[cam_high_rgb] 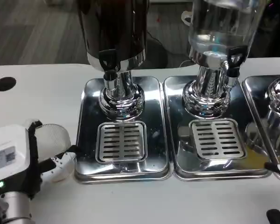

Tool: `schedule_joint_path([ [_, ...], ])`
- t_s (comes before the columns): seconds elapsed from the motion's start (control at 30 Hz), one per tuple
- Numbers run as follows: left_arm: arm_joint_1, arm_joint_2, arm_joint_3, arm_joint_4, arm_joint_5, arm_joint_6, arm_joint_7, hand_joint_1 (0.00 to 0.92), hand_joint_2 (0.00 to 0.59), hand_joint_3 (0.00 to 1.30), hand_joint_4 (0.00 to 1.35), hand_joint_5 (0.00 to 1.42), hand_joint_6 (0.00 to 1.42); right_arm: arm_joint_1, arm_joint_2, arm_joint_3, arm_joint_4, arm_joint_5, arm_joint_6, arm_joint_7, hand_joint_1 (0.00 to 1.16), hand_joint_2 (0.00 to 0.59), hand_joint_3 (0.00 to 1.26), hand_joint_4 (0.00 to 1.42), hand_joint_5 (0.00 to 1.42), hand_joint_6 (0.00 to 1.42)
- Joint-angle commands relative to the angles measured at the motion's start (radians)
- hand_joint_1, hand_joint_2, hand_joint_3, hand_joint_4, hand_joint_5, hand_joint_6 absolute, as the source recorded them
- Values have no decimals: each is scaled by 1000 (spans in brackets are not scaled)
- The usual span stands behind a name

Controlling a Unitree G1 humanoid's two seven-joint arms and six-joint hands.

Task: Grasp the cup under the faucet to collect the drink, then remove the cup.

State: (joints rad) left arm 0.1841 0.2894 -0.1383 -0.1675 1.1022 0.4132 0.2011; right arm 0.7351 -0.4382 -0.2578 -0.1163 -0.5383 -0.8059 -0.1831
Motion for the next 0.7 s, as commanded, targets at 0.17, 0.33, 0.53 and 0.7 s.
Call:
schedule_joint_path([
  [0.17,25,12,10,-145,-5,-42,22,370,168,436,500,699,877,-13,9,11,10,10,1,12,235,378,164,0,0,0],
  [0.33,-14,7,0,-173,7,-44,-13,370,168,437,500,700,879,-15,12,17,18,12,-2,13,235,378,166,0,0,0],
  [0.53,-107,-18,-39,-123,32,-22,-54,370,169,438,502,701,881,-1,6,5,45,24,-23,2,235,378,167,0,0,0],
  [0.7,-168,-43,-85,-65,47,1,-59,370,169,438,507,701,884,6,3,-10,61,36,-43,1,238,376,169,0,0,0],
])
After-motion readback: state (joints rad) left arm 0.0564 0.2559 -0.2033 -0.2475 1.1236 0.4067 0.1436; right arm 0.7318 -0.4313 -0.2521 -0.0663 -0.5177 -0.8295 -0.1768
